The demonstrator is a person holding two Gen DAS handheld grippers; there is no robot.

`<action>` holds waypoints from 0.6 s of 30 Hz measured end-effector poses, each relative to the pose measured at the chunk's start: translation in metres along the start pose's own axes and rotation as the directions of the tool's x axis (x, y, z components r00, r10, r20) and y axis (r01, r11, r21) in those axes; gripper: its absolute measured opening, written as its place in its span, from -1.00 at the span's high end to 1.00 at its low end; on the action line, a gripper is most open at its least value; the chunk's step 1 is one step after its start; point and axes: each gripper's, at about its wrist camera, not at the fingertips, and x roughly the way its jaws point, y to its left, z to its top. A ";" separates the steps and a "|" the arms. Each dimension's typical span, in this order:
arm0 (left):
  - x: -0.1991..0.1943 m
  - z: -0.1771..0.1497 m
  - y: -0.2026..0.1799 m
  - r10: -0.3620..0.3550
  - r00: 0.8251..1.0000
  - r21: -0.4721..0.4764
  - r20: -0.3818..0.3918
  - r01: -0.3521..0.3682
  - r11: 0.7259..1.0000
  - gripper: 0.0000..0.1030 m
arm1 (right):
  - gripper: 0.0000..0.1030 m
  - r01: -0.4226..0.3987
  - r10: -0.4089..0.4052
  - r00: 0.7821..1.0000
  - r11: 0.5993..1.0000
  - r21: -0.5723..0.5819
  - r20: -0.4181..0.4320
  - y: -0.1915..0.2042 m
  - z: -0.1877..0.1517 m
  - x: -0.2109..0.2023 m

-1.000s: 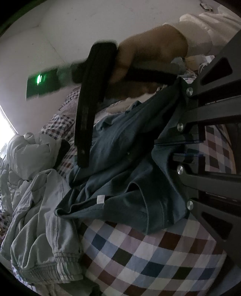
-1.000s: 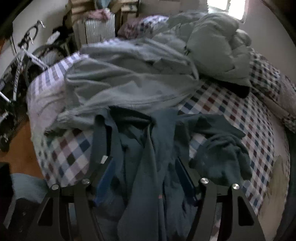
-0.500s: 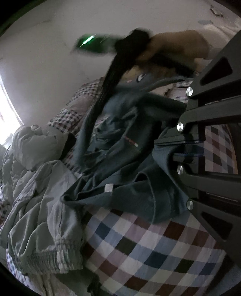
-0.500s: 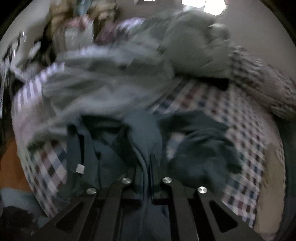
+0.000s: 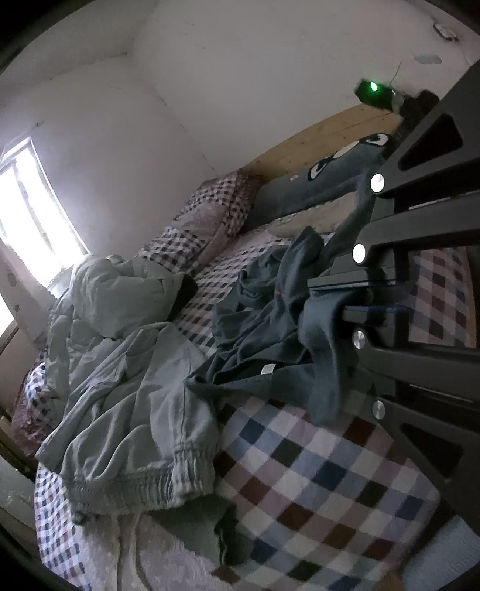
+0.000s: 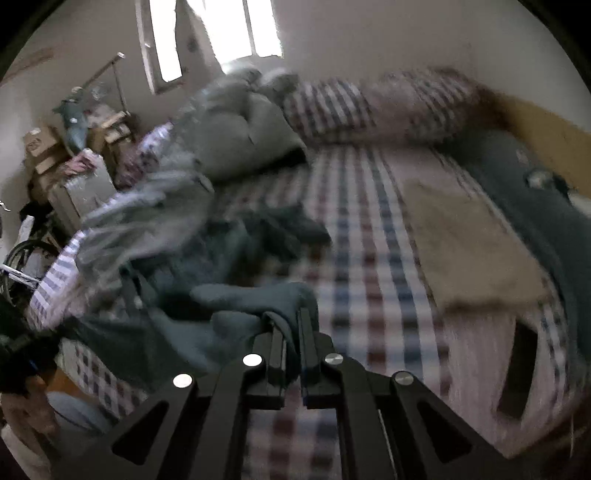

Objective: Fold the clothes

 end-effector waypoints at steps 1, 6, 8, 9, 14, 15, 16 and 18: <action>-0.005 -0.003 -0.002 0.005 1.000 0.012 0.001 -0.005 1.000 0.89 | 0.92 0.004 -0.004 1.000 1.000 0.000 -0.025 -0.002 -0.009 0.003; -0.026 -0.021 -0.016 0.036 0.999 0.086 -0.020 -0.035 0.996 0.89 | 0.83 -0.005 0.006 0.994 1.000 0.015 -0.107 -0.011 -0.033 0.008; -0.030 -0.028 -0.019 0.045 0.999 0.105 -0.026 -0.042 0.994 0.89 | 0.58 0.001 0.000 0.995 1.000 0.007 -0.101 -0.014 -0.028 -0.001; -0.033 -0.031 -0.020 0.053 0.998 0.117 -0.022 -0.050 0.992 0.89 | 0.30 0.002 -0.002 0.996 1.000 -0.003 -0.094 -0.014 -0.024 -0.006; -0.042 -0.042 -0.020 0.068 0.998 0.129 -0.005 -0.067 0.989 0.89 | 0.00 -0.009 0.009 1.000 0.997 -0.071 -0.006 0.001 0.004 -0.048; -0.043 -0.044 -0.019 0.071 0.997 0.132 -0.005 -0.070 0.989 0.89 | -0.03 -0.014 0.015 1.000 0.996 -0.086 0.009 0.006 0.009 -0.053; -0.042 -0.046 -0.019 0.074 0.997 0.132 -0.007 -0.072 0.989 0.89 | -0.06 -0.021 0.023 1.000 0.995 -0.100 0.019 0.011 0.015 -0.057; -0.040 -0.048 -0.017 0.079 0.997 0.130 -0.012 -0.077 0.989 0.89 | -0.19 -0.033 0.036 0.999 0.991 -0.129 0.021 0.022 0.023 -0.052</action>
